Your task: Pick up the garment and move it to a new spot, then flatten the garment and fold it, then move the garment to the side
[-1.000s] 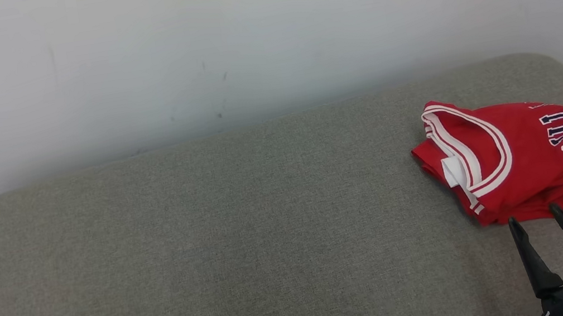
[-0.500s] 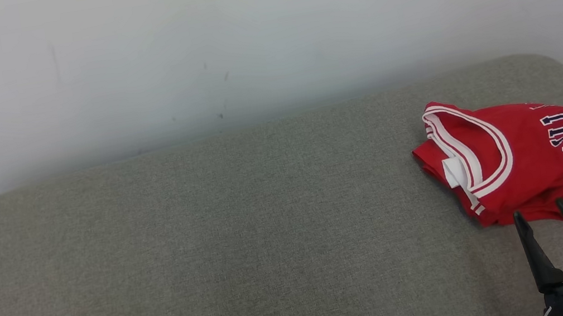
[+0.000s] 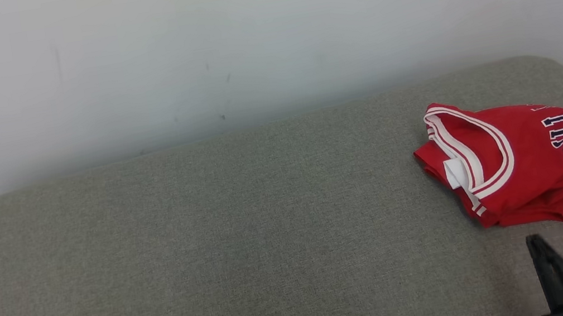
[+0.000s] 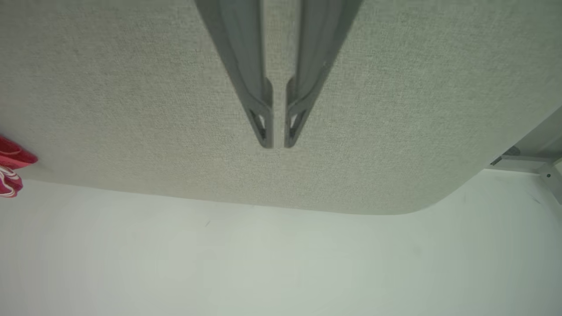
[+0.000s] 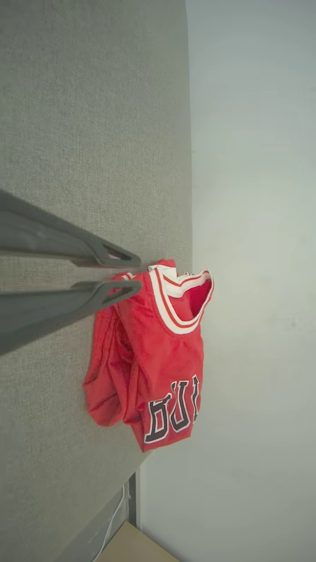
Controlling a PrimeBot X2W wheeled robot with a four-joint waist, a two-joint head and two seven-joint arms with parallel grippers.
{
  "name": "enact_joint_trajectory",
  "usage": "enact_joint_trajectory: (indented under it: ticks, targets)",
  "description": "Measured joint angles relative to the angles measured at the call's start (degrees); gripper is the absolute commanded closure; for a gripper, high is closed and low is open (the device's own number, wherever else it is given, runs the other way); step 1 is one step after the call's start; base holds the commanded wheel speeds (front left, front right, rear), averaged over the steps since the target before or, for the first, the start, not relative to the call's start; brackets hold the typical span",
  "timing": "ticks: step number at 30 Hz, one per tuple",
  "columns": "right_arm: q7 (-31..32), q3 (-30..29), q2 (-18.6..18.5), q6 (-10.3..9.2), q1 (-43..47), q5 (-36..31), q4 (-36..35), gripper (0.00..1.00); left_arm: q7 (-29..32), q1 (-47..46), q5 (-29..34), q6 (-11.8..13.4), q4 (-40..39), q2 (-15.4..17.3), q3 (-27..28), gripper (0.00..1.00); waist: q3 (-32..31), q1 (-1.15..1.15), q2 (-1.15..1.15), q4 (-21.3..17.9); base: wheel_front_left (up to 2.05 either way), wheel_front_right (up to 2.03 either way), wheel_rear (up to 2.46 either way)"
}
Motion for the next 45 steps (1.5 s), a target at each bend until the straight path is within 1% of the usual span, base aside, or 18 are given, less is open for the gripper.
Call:
enact_joint_trajectory:
  ticks: [3, 8, 18, 45]
  targets:
    - [0.4, 0.4, 1.3, 0.18, 1.2, 0.3, 1.1, 1.00, 0.2, 0.6, -0.5, 0.0, 1.1, -0.8, -0.1, 1.00, 0.0, 0.00, 0.00, 0.0, 0.00, 0.00, 0.00]
    - [1.4, -1.0, 1.8, 0.68, 1.0, 2.6, 1.3, 1.00, 1.1, 0.5, -2.4, -0.6, 1.4, -0.9, 0.6, 1.00, 0.2, 0.00, 0.00, 0.1, 0.00, 0.00, 0.00]
    - [3.7, -3.0, 3.7, 2.02, -0.1, 9.7, 1.9, 1.00, 3.2, -0.4, -11.4, -2.1, 2.4, -1.6, 2.1, 1.00, 0.5, 0.00, 0.00, 0.2, 0.00, 0.00, 0.00]
    - [9.6, -8.6, 8.4, 5.83, -2.7, 28.2, 3.8, 1.00, 8.9, -3.9, -33.2, -5.7, 4.1, -3.5, 6.0, 1.00, 1.2, 0.00, 0.00, 0.7, 0.00, 0.00, 0.00]
